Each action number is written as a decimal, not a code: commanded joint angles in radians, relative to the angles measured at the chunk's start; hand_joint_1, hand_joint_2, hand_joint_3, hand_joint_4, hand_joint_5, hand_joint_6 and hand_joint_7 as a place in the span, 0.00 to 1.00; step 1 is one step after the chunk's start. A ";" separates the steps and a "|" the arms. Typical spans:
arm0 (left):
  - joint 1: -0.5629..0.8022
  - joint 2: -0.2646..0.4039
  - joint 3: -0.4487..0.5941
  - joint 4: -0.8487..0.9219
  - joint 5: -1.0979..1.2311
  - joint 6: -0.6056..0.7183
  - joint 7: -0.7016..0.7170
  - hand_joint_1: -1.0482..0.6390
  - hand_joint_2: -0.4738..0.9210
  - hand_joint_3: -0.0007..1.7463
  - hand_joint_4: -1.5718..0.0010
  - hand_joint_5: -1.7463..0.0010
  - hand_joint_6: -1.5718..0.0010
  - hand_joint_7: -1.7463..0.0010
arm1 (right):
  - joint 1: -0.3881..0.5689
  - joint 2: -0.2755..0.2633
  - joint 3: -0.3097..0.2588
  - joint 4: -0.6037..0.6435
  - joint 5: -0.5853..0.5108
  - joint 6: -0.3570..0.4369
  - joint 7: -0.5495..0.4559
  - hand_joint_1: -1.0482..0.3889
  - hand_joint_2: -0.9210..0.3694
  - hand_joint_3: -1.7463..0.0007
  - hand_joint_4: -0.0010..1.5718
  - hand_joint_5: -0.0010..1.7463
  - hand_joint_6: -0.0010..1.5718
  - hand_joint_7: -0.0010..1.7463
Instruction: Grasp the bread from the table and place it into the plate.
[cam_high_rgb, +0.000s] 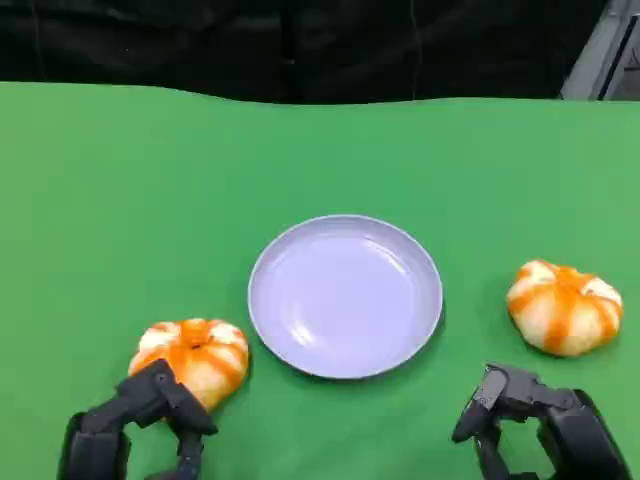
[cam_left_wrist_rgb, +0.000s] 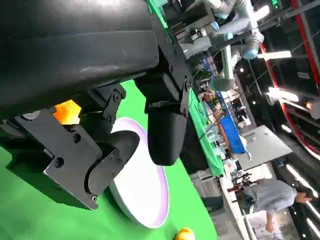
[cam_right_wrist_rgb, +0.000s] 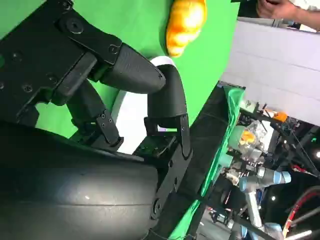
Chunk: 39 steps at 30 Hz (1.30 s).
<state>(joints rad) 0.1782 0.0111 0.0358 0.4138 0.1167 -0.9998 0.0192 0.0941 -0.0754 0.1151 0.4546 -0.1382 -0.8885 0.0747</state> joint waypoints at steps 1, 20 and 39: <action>0.005 0.007 0.002 0.001 -0.013 -0.015 0.005 0.63 0.61 0.82 0.49 0.02 0.50 0.14 | 0.003 -0.015 -0.008 0.005 0.018 -0.012 0.007 0.37 0.46 0.15 0.57 1.00 0.52 0.87; -0.004 0.005 0.010 0.012 0.002 -0.031 0.015 0.63 0.60 0.82 0.47 0.03 0.49 0.14 | -0.009 -0.012 -0.011 0.023 0.020 -0.029 0.017 0.36 0.47 0.14 0.56 1.00 0.51 0.86; 0.050 -0.005 0.073 -0.169 0.294 0.116 0.172 0.51 0.93 0.14 0.57 0.57 0.49 0.90 | -0.011 -0.007 -0.010 0.026 0.013 -0.033 0.010 0.36 0.48 0.14 0.57 1.00 0.51 0.86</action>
<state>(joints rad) 0.1988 -0.0024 0.0847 0.3311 0.3028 -0.9467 0.1317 0.0854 -0.0751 0.1155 0.4739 -0.1303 -0.9062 0.0944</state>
